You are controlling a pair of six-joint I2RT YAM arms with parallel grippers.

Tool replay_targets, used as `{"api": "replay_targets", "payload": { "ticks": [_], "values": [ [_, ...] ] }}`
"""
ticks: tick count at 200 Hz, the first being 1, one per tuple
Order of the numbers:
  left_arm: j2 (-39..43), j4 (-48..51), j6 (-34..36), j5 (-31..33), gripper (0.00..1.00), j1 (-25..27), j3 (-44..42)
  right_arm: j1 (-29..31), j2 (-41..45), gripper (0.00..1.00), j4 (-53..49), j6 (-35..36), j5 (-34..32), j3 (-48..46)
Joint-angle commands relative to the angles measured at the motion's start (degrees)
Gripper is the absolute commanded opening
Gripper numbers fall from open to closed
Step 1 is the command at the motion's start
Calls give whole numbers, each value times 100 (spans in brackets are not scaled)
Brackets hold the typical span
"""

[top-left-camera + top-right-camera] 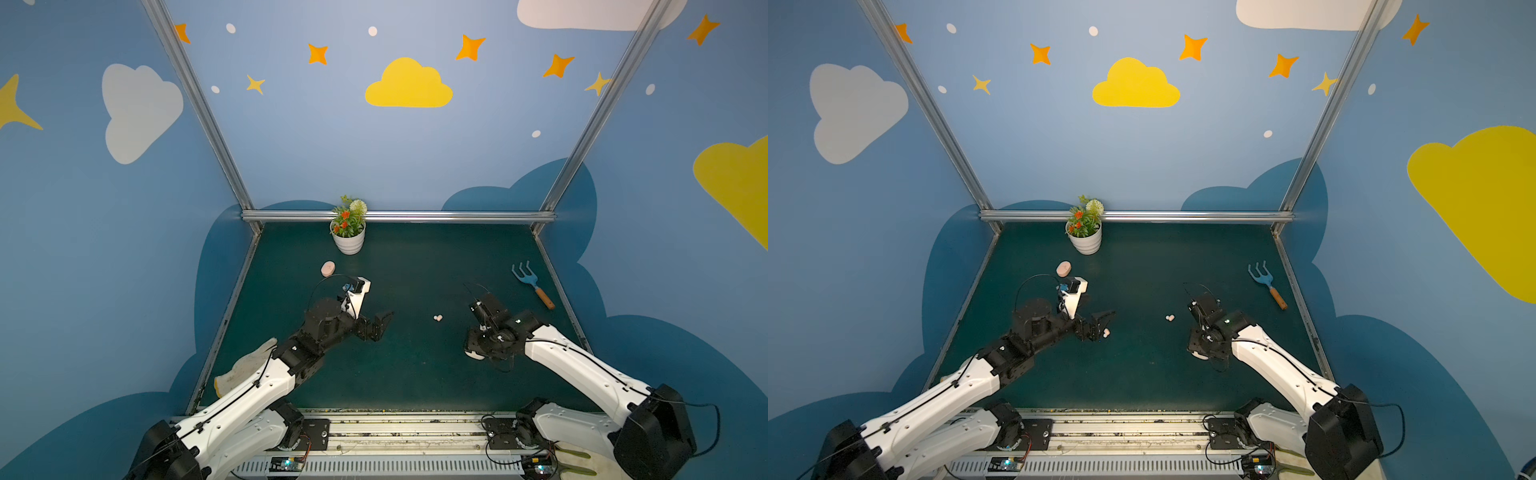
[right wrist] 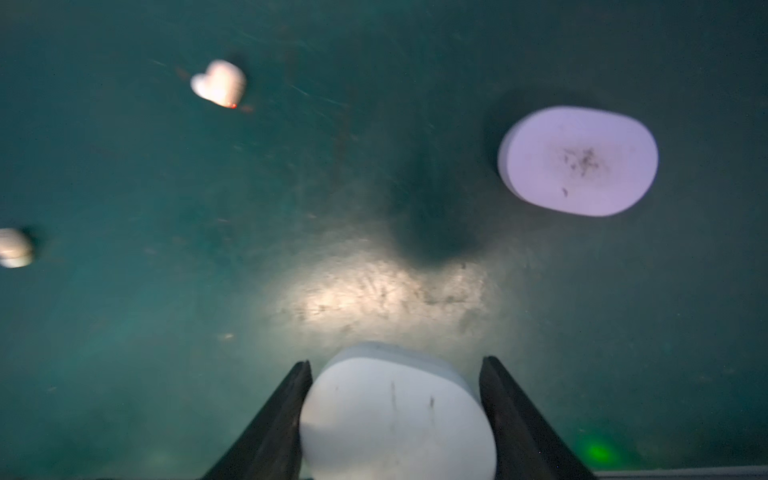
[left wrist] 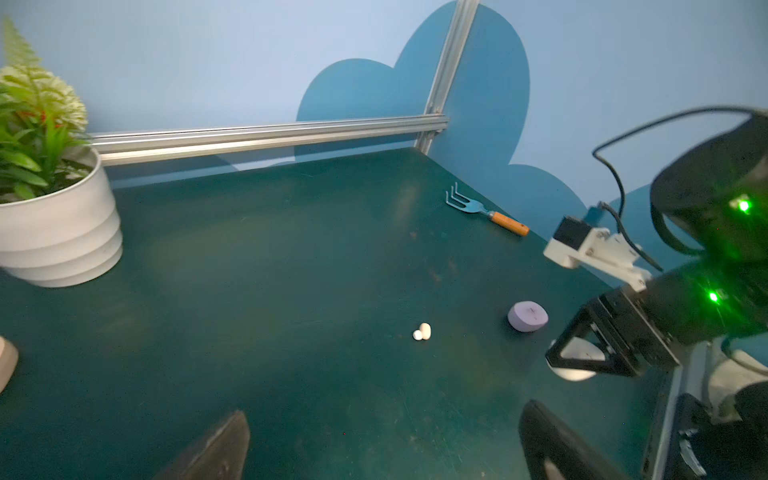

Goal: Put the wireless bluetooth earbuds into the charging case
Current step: 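Lower the white case to the table while the left arm swings away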

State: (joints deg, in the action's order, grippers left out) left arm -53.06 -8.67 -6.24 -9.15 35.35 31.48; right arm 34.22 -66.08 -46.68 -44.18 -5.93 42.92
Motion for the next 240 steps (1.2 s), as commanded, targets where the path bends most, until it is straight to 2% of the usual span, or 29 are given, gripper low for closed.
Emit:
{"api": "replay_targets", "payload": {
  "ticks": [1,107,149,199,240],
  "values": [
    [-57,254,-273,314,100,-98,28,-15,1,46,274,-181,-272,-233],
    [-515,692,-698,247,100,-371,426,7,-94,48,773,-455,-386,-1133],
    [-574,779,-852,321,100,-509,480,32,-243,60,791,-460,-278,-1136],
    [-759,1449,-829,247,100,-778,862,44,-92,74,528,-426,-320,-991],
    [-900,2120,-791,316,100,-1274,1195,43,254,78,-27,-254,-304,-516]
  ]
}}
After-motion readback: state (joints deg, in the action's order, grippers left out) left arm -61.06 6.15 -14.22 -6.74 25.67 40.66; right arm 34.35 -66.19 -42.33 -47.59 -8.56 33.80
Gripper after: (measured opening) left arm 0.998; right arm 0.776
